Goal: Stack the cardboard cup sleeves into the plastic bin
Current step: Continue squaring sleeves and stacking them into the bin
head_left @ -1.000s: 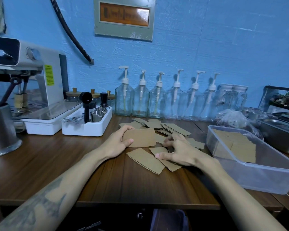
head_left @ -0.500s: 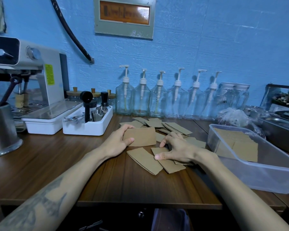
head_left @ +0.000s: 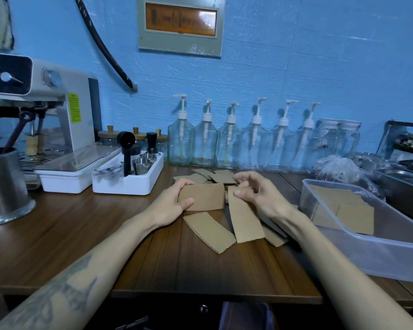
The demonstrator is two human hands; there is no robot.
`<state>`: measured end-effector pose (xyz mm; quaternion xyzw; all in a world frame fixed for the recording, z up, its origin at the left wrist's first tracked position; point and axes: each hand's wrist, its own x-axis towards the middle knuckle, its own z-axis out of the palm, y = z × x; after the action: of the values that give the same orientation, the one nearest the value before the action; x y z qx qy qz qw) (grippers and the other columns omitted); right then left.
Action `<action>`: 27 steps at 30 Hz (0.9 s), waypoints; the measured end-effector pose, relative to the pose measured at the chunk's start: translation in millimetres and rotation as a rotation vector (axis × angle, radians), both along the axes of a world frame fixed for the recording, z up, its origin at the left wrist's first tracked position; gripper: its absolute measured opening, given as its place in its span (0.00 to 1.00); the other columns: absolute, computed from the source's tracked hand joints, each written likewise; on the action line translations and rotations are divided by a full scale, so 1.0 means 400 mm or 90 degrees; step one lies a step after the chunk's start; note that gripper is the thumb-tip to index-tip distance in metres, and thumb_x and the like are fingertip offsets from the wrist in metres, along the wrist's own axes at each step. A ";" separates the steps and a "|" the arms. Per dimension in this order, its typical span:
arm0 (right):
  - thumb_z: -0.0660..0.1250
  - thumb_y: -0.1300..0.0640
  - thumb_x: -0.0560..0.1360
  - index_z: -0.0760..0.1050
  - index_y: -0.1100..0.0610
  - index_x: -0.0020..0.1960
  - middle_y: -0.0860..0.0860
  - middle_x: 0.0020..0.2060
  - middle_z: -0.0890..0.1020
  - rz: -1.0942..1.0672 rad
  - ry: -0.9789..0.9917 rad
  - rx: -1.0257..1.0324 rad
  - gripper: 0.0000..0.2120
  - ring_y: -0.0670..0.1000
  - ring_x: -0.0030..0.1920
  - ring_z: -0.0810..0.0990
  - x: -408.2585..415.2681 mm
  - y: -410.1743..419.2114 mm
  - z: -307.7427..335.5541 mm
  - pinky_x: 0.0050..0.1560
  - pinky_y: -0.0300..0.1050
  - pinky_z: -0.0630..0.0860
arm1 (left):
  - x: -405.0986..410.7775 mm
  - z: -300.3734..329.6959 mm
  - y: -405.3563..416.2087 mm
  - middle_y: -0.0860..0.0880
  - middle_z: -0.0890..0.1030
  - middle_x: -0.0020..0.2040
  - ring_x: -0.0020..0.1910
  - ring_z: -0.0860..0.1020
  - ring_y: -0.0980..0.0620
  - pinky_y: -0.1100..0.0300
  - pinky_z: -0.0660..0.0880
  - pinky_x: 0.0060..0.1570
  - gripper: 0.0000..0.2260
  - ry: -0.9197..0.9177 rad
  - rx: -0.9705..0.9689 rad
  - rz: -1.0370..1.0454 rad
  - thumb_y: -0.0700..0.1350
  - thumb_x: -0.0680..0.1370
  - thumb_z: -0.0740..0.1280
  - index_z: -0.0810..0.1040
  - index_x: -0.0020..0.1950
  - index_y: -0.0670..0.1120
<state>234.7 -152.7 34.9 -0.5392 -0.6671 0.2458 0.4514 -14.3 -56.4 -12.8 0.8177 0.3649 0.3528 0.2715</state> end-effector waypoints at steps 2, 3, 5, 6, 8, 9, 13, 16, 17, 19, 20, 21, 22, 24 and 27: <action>0.70 0.66 0.76 0.73 0.59 0.65 0.52 0.42 0.75 -0.035 0.044 0.083 0.19 0.46 0.42 0.75 0.001 -0.005 0.015 0.48 0.34 0.73 | 0.000 0.000 0.001 0.58 0.77 0.54 0.46 0.75 0.63 0.65 0.68 0.43 0.15 -0.001 -0.001 -0.006 0.45 0.80 0.67 0.69 0.62 0.59; 0.71 0.66 0.75 0.74 0.58 0.65 0.51 0.41 0.75 -0.053 0.066 0.129 0.19 0.46 0.43 0.76 0.001 -0.007 0.021 0.50 0.37 0.74 | 0.000 0.001 0.001 0.59 0.76 0.54 0.47 0.75 0.63 0.65 0.69 0.43 0.15 0.000 -0.001 -0.008 0.45 0.80 0.67 0.69 0.62 0.59; 0.73 0.65 0.74 0.74 0.52 0.64 0.50 0.41 0.78 -0.086 0.092 0.203 0.21 0.48 0.45 0.79 -0.001 -0.009 0.029 0.54 0.45 0.75 | 0.000 0.001 0.001 0.59 0.76 0.54 0.48 0.75 0.62 0.63 0.70 0.45 0.15 0.002 -0.002 -0.014 0.45 0.79 0.67 0.69 0.62 0.60; 0.74 0.64 0.73 0.74 0.49 0.64 0.50 0.42 0.79 -0.097 0.090 0.225 0.23 0.48 0.46 0.79 -0.005 -0.009 0.029 0.55 0.47 0.76 | -0.001 0.001 0.002 0.59 0.76 0.54 0.49 0.75 0.62 0.62 0.70 0.46 0.16 0.003 -0.001 -0.015 0.45 0.79 0.68 0.69 0.62 0.60; 0.76 0.61 0.72 0.72 0.45 0.64 0.48 0.44 0.79 -0.095 0.074 0.239 0.25 0.46 0.45 0.80 -0.014 -0.007 0.019 0.52 0.45 0.77 | -0.002 0.001 0.002 0.60 0.76 0.54 0.49 0.75 0.62 0.63 0.70 0.46 0.16 0.008 0.004 -0.015 0.45 0.79 0.68 0.68 0.62 0.60; 0.76 0.61 0.72 0.71 0.43 0.66 0.46 0.45 0.79 -0.092 0.055 0.229 0.28 0.44 0.45 0.80 -0.016 -0.005 0.010 0.51 0.43 0.78 | -0.002 0.001 0.001 0.60 0.76 0.54 0.49 0.75 0.62 0.63 0.70 0.46 0.17 0.011 0.007 -0.015 0.45 0.79 0.68 0.68 0.62 0.60; 0.75 0.62 0.73 0.59 0.41 0.73 0.42 0.58 0.78 -0.032 -0.040 0.098 0.38 0.42 0.57 0.78 -0.006 -0.004 -0.038 0.61 0.42 0.75 | -0.004 -0.001 0.004 0.58 0.76 0.53 0.50 0.75 0.58 0.58 0.73 0.50 0.19 0.008 0.003 -0.022 0.43 0.77 0.70 0.68 0.62 0.60; 0.71 0.62 0.76 0.58 0.44 0.74 0.43 0.63 0.76 -0.014 -0.120 0.045 0.33 0.45 0.63 0.74 -0.001 -0.004 -0.057 0.68 0.46 0.69 | -0.004 0.001 0.002 0.56 0.76 0.54 0.53 0.76 0.55 0.53 0.76 0.56 0.22 0.011 -0.014 -0.025 0.42 0.75 0.72 0.68 0.62 0.59; 0.69 0.62 0.77 0.61 0.46 0.74 0.44 0.63 0.76 -0.013 -0.149 0.044 0.31 0.45 0.64 0.73 0.000 -0.002 -0.059 0.68 0.46 0.68 | -0.004 0.002 -0.001 0.56 0.77 0.54 0.53 0.77 0.56 0.52 0.76 0.57 0.22 0.005 -0.028 -0.031 0.41 0.74 0.72 0.68 0.62 0.59; 0.68 0.62 0.78 0.65 0.47 0.74 0.45 0.62 0.77 -0.018 -0.194 0.045 0.27 0.47 0.63 0.74 0.001 0.001 -0.056 0.67 0.47 0.69 | -0.002 0.006 -0.009 0.56 0.79 0.52 0.51 0.79 0.58 0.52 0.78 0.55 0.24 -0.021 -0.073 -0.052 0.42 0.71 0.73 0.69 0.60 0.61; 0.67 0.61 0.78 0.67 0.48 0.73 0.46 0.61 0.78 -0.022 -0.208 0.045 0.26 0.47 0.60 0.76 0.003 0.003 -0.052 0.64 0.46 0.70 | -0.003 0.008 -0.012 0.56 0.81 0.52 0.50 0.80 0.59 0.53 0.79 0.54 0.24 -0.035 -0.099 -0.061 0.44 0.70 0.74 0.69 0.60 0.62; 0.67 0.61 0.78 0.69 0.48 0.73 0.46 0.60 0.79 -0.027 -0.219 0.047 0.25 0.45 0.56 0.77 0.005 0.005 -0.048 0.61 0.45 0.71 | -0.003 0.010 -0.015 0.57 0.82 0.51 0.50 0.81 0.59 0.54 0.79 0.53 0.26 -0.045 -0.120 -0.068 0.47 0.68 0.75 0.68 0.60 0.63; 0.68 0.61 0.78 0.71 0.48 0.72 0.45 0.58 0.80 -0.033 -0.232 0.055 0.24 0.42 0.51 0.76 0.006 0.007 -0.044 0.57 0.43 0.71 | -0.004 0.012 -0.018 0.59 0.82 0.52 0.51 0.81 0.60 0.56 0.79 0.53 0.27 -0.050 -0.131 -0.075 0.51 0.67 0.77 0.68 0.61 0.62; 0.69 0.62 0.78 0.74 0.47 0.71 0.45 0.59 0.80 -0.039 -0.269 0.074 0.23 0.40 0.49 0.75 0.003 0.014 -0.037 0.55 0.40 0.71 | -0.004 0.016 -0.025 0.63 0.81 0.52 0.51 0.80 0.64 0.61 0.78 0.52 0.29 -0.048 -0.128 -0.076 0.58 0.66 0.78 0.69 0.62 0.62; 0.70 0.63 0.77 0.75 0.49 0.70 0.49 0.60 0.79 -0.030 -0.299 0.082 0.23 0.46 0.53 0.76 -0.021 0.027 -0.032 0.58 0.44 0.75 | -0.001 0.020 -0.030 0.59 0.79 0.55 0.51 0.79 0.65 0.62 0.77 0.51 0.28 -0.040 -0.100 -0.060 0.62 0.67 0.76 0.69 0.62 0.60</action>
<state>226.4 -141.8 22.2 -0.5672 -0.7551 0.0602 0.3232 -14.6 -68.5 -4.7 0.7985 0.3442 0.3353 0.3626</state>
